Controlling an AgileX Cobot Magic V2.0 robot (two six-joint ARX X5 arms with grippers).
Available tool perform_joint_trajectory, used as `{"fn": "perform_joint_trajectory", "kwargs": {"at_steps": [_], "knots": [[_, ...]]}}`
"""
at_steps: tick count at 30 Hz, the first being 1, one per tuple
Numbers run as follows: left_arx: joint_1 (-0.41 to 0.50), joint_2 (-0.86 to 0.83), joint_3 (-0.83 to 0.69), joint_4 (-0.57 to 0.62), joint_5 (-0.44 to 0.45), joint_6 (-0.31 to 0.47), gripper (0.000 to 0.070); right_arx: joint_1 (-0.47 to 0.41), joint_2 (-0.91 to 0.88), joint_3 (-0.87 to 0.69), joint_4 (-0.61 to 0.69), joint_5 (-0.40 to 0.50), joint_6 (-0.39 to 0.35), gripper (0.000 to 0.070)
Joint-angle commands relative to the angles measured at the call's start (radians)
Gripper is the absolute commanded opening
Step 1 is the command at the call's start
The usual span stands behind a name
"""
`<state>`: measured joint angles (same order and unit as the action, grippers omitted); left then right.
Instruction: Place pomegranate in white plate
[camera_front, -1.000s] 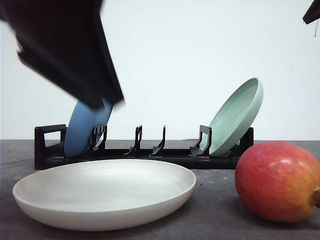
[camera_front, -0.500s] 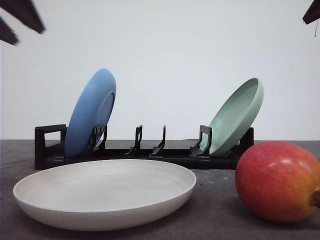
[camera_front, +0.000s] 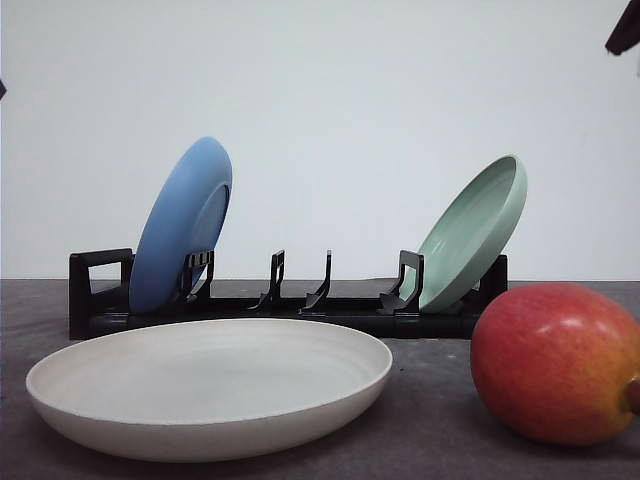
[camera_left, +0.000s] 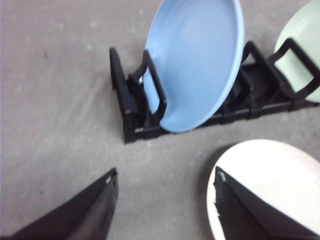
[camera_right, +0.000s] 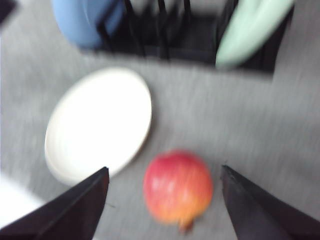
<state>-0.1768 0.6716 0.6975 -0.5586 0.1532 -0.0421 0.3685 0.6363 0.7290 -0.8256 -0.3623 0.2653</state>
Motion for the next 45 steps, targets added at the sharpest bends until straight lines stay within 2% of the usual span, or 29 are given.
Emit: {"fn": "perform_joint_trajectory", "kwargs": {"at_steps": [1, 4, 9, 14, 21, 27, 36, 38, 42, 45], "knots": [[0.001, 0.004, 0.006, 0.016, 0.001, -0.001, 0.0356, 0.021, 0.042, 0.032, -0.029, 0.015, 0.023, 0.0458], [0.0, 0.003, 0.006, 0.018, 0.001, 0.0, 0.0353, 0.063, 0.115, 0.059, -0.07, 0.066, 0.041, 0.0471], [0.0, 0.003, 0.006, 0.018, 0.001, 0.0, 0.0353, 0.148, 0.221, 0.076, -0.063, 0.159, 0.07, 0.0498], [0.0, 0.003, 0.006, 0.018, 0.001, 0.0, 0.0353, 0.23, 0.333, 0.076, -0.038, 0.241, 0.107, 0.0634], [0.0, 0.004, 0.006, 0.02, 0.001, 0.0, 0.0353, 0.301, 0.472, 0.076, 0.022, 0.288, 0.149, 0.0675], [0.0, 0.004, 0.006, 0.02, 0.0, 0.005, 0.0353, 0.325, 0.571, 0.076, 0.079, 0.288, 0.162, 0.0675], [0.0, 0.004, 0.006, 0.02, -0.004, 0.008, 0.0353, 0.329, 0.699, 0.076, 0.092, 0.287, 0.161, 0.067], [0.001, 0.004, 0.006, 0.02, -0.004, 0.008, 0.0353, 0.329, 0.714, 0.076, 0.092, 0.284, 0.161, 0.064], [0.001, 0.004, 0.006, 0.02, -0.004, 0.009, 0.0353, 0.333, 0.715, 0.077, 0.089, 0.281, 0.16, 0.0516], [0.001, 0.004, 0.006, 0.02, -0.007, 0.015, 0.0353, 0.334, 0.715, 0.09, 0.065, 0.267, 0.14, 0.0502]]}}
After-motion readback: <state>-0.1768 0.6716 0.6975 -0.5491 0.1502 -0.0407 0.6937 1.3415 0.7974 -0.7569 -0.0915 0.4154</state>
